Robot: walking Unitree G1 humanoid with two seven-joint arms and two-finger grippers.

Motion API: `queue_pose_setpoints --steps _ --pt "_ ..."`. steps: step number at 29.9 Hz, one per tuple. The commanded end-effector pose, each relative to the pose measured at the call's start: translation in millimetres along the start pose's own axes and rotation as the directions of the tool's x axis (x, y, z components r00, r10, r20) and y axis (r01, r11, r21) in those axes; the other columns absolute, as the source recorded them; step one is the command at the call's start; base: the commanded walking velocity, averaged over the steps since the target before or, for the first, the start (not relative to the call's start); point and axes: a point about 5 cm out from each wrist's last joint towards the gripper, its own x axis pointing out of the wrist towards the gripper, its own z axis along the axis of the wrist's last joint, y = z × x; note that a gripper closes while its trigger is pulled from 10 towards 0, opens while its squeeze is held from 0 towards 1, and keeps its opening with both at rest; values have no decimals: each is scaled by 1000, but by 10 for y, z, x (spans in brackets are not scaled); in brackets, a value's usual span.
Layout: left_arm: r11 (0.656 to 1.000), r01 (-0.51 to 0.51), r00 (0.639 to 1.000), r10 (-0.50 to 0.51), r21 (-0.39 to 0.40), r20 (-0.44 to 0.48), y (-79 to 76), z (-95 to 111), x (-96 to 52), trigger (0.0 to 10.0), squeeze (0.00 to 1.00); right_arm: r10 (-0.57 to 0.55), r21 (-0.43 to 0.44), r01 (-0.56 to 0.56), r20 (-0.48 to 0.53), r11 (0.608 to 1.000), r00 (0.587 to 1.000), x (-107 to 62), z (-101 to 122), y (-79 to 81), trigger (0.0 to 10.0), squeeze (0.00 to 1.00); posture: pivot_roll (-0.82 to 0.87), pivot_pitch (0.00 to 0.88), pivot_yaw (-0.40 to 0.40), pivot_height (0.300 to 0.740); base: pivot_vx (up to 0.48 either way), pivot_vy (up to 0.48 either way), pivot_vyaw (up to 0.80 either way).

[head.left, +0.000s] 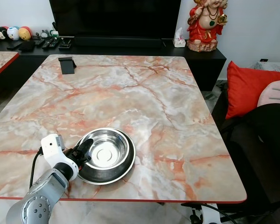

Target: Setting the table

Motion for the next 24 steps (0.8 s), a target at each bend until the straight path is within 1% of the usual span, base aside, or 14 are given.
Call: queue_pose_setpoints --steps 1,4,5,8,11,13,15,17,18,19,20,21,23,24 --pt "1000 -15 1000 16 18 -12 14 1 8 10000 0 -5 -4 5 -10 1000 1000 -3 -10 -20 10000 0 2 0 -29 740 0 0 0" --pt "998 -20 1000 20 62 -4 32 27 2 10000 0 -5 -4 5 -11 1000 1000 -3 -8 -18 10000 0 4 0 -29 740 0 0 0" --pt "998 -20 1000 20 62 -4 32 27 2 10000 0 -5 -4 5 -11 1000 1000 -3 -8 -18 10000 0 4 0 -29 740 0 0 0" --pt "993 -25 1000 25 115 3 44 58 -3 10000 0 -4 -5 4 -10 1000 1000 -2 -5 -17 10000 0 5 0 -30 740 0 0 0" --pt "991 -24 1000 23 133 6 43 74 -4 10000 0 -3 -5 3 -10 1000 1000 -2 -2 -16 10000 0 8 0 -31 740 0 0 0" --pt "986 -24 1000 25 166 -1 43 78 -8 10000 0 -2 -5 2 -10 1000 1000 -2 -2 -15 10000 0 6 0 -29 740 0 0 0" --pt "986 -24 1000 25 166 -1 43 78 -8 10000 0 -2 -5 2 -10 1000 1000 -2 -2 -15 10000 0 6 0 -29 740 0 0 0" --pt "983 -23 1000 24 183 -2 43 79 -10 10000 0 -2 -5 2 -10 1000 1000 -2 -2 -15 10000 0 7 0 -30 740 0 0 0" --pt "978 -21 1000 21 209 0 32 89 -10 10000 0 -2 -5 2 -10 1000 1000 -2 -2 -15 10000 0 10 0 -32 740 0 0 0" --pt "978 -21 1000 21 209 0 32 89 -10 10000 0 -2 -5 2 -10 1000 1000 -2 -2 -15 10000 0 10 0 -32 740 0 0 0" --pt "968 -17 1000 15 249 9 11 112 -6 10000 0 -2 -4 1 -11 1000 1000 -1 -1 -14 10000 0 10 0 -32 740 0 0 0" --pt "968 -17 1000 15 249 9 11 112 -6 10000 0 -2 -4 1 -11 1000 1000 -1 -1 -14 10000 0 10 0 -32 740 0 0 0" --pt "938 -10 1000 -1 346 31 -42 166 2 10000 0 -1 -4 1 -11 1000 1000 -1 -1 -13 10000 0 10 0 -32 740 0 0 0" --pt "925 -2 999 -17 379 48 -78 190 4 10000 0 -1 -4 1 -10 1000 1000 -1 -2 -12 10000 0 10 0 -31 740 0 0 0"
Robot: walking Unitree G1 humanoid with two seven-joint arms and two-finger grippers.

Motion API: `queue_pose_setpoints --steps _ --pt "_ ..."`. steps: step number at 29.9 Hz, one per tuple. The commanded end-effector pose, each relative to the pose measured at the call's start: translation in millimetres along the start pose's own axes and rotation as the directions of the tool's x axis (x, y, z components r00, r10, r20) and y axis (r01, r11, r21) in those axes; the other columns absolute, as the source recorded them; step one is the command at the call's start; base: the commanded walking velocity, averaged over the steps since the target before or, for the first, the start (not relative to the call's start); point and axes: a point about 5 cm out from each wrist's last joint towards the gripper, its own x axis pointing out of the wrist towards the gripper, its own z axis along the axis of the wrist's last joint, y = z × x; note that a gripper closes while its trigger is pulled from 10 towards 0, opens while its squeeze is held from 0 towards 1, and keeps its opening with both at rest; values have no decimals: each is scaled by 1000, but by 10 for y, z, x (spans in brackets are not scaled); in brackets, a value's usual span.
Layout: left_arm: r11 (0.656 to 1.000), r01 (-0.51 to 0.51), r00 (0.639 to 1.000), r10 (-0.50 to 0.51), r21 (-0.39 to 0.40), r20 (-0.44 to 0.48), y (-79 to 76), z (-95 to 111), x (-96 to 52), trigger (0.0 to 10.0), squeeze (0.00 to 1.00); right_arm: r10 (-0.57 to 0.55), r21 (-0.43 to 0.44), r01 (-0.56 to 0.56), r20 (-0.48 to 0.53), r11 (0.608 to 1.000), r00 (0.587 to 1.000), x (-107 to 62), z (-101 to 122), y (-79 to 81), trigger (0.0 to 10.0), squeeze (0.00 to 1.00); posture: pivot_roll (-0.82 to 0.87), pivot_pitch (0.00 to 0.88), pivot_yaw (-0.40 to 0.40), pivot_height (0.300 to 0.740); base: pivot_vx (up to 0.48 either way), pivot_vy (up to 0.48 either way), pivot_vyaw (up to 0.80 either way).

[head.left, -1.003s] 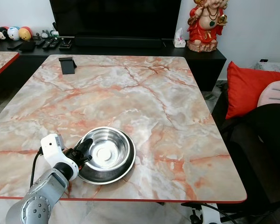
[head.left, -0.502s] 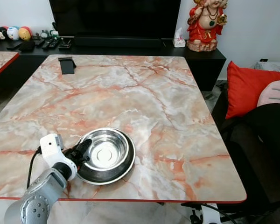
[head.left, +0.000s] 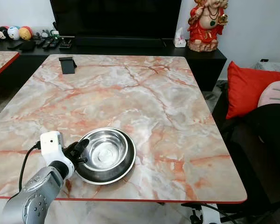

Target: Setting the table

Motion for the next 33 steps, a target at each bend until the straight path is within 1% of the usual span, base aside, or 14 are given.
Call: queue_pose_setpoints --steps 1,2,5,8,9,11,14,16,19,22,24,25,28,33 --pt "997 29 998 -33 78 58 -83 109 -3 10000 0 -2 -4 2 -2 1000 1000 -1 3 -12 10000 0 10 0 -31 740 0 0 0" --pt "986 35 996 -48 165 78 -123 152 -4 10000 0 -1 -4 1 -2 1000 1000 -2 2 -12 10000 0 10 0 -31 740 0 0 0" --pt "972 43 994 -65 229 91 -166 189 -2 10000 0 0 -5 0 -3 1000 1000 -1 1 -9 10000 0 12 0 -30 740 0 0 0" --pt "963 38 993 -67 268 100 -179 198 -3 10000 0 2 -4 -2 -4 1000 1000 -1 -1 -7 10000 0 11 0 -28 740 0 0 0" --pt "963 38 993 -67 268 100 -179 198 -3 10000 0 2 -4 -2 -4 1000 1000 -1 -1 -7 10000 0 11 0 -28 740 0 0 0" --pt "947 8 985 -62 320 160 -178 260 -7 10000 0 3 -3 -3 -4 1000 1000 -1 -2 -5 10000 0 10 0 -26 740 0 0 0" --pt "934 -26 976 -53 356 210 -180 283 -6 10000 0 3 0 -3 -3 1000 1000 -1 -3 -5 10000 0 12 0 -28 740 0 0 0" --pt "925 -59 967 -40 375 251 -189 262 -3 10000 0 2 7 -2 3 1000 1000 -2 -6 -4 10000 0 7 0 -26 740 0 0 0" --pt "921 -89 960 -23 380 280 -199 220 1 10000 0 -5 20 5 15 1000 1000 -3 -3 -7 10000 0 5 0 -27 740 0 0 0" --pt "898 -121 937 -37 423 346 -265 121 10 10000 0 -12 34 11 34 999 999 -5 5 -10 10000 0 4 0 -28 740 0 0 0" --pt "908 -138 935 -11 395 354 -261 80 21 10000 0 -13 38 12 38 999 999 -5 6 -11 10000 0 2 0 -33 740 0 0 0" --pt "914 -143 928 -9 379 372 -270 59 21 10000 0 -14 42 12 41 999 999 -6 6 -13 10000 0 -3 0 -31 740 0 0 0" --pt "896 -142 915 -43 421 401 -315 38 6 10000 0 -18 45 16 45 999 999 -8 5 -18 10000 0 -2 0 -33 740 0 0 0" --pt "890 -164 901 -40 425 432 -306 9 -26 10000 0 -24 40 22 46 999 999 -11 0 -31 10000 0 2 0 -36 740 0 0 0"
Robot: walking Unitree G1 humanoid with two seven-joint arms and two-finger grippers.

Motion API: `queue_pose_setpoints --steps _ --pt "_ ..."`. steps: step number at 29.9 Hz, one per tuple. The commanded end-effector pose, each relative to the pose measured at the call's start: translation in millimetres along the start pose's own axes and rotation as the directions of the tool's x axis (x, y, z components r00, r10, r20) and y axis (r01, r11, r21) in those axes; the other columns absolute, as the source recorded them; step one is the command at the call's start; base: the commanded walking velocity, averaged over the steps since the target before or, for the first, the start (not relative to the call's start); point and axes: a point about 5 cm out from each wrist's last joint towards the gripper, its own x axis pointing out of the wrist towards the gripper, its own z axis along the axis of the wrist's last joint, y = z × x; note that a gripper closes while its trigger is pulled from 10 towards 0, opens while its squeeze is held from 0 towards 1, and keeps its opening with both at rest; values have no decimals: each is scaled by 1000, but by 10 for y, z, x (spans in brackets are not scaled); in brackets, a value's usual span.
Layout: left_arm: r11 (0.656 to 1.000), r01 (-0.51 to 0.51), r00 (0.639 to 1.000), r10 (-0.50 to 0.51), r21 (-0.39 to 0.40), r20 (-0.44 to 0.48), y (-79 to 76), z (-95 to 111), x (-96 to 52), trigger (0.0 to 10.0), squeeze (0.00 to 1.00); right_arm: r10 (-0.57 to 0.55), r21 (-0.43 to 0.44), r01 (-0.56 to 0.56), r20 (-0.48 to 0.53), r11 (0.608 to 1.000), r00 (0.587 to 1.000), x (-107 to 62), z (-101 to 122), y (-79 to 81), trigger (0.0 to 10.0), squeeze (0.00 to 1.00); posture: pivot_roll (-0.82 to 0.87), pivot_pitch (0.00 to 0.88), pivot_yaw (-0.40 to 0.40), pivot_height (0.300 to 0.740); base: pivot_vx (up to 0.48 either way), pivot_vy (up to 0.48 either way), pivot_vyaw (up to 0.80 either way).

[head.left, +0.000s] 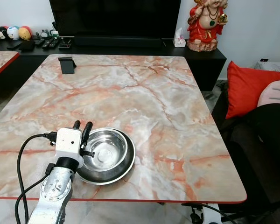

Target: Setting the table

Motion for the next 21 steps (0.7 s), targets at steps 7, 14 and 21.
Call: queue_pose_setpoints --steps 7,14,21 --pt "999 -21 1000 21 38 15 39 -35 -48 10000 0 -31 10 31 15 999 999 -9 -7 -38 10000 0 1 0 -34 740 0 0 0" --pt "997 -64 998 64 35 18 133 -31 -24 10000 0 -45 9 45 8 999 999 -8 -11 -42 10000 0 -7 0 -31 740 0 0 0" --pt "996 -80 997 80 25 20 151 -24 -20 10000 0 -52 14 52 -3 999 999 -5 -15 -38 10000 0 -13 0 -24 740 0 41 0"
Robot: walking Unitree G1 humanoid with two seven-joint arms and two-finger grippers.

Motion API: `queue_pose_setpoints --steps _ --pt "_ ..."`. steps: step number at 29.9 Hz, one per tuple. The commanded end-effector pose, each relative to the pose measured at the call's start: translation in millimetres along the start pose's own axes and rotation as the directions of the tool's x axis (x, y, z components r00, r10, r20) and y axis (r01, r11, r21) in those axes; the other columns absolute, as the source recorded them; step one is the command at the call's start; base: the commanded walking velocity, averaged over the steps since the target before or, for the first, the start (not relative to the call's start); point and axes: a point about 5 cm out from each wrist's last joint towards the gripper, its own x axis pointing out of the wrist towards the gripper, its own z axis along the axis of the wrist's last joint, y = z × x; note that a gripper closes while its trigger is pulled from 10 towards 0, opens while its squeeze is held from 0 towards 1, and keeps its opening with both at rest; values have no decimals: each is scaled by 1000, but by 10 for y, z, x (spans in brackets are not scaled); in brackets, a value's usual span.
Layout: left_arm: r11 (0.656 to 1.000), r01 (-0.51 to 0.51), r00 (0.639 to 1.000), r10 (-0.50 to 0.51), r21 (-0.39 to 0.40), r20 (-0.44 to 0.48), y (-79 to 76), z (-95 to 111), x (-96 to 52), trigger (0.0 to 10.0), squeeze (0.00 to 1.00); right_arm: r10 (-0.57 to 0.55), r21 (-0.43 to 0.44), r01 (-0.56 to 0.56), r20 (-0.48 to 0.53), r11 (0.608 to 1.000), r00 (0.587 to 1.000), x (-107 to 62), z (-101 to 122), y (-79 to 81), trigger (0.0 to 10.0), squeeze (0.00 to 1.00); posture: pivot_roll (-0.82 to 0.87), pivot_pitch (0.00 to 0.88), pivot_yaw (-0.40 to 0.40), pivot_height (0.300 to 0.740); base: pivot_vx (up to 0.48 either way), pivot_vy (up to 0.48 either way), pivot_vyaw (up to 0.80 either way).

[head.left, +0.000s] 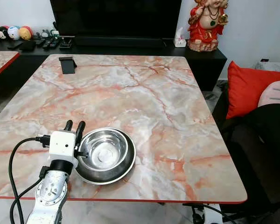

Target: Setting the table

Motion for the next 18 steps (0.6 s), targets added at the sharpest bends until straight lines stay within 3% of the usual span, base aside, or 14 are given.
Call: queue_pose_setpoints --steps 1,5,11,18 --pt "1000 -20 1000 20 -7 14 31 27 20 10000 0 -10 15 10 -5 1000 1000 -1 -2 -14 10000 0 -12 0 -24 740 0 285 0" --pt "1000 -27 999 26 9 18 48 38 31 10000 0 -4 16 4 -6 1000 1000 0 -2 -5 10000 0 -9 0 -24 740 0 294 0" --pt "996 -88 995 87 21 40 222 90 89 10000 0 6 18 -6 4 1000 1000 2 2 16 10000 0 -7 0 -16 740 0 336 0" --pt "996 -87 996 86 37 36 234 75 80 10000 0 11 11 -12 5 1000 1000 3 1 28 10000 0 -3 0 -13 740 0 338 0"
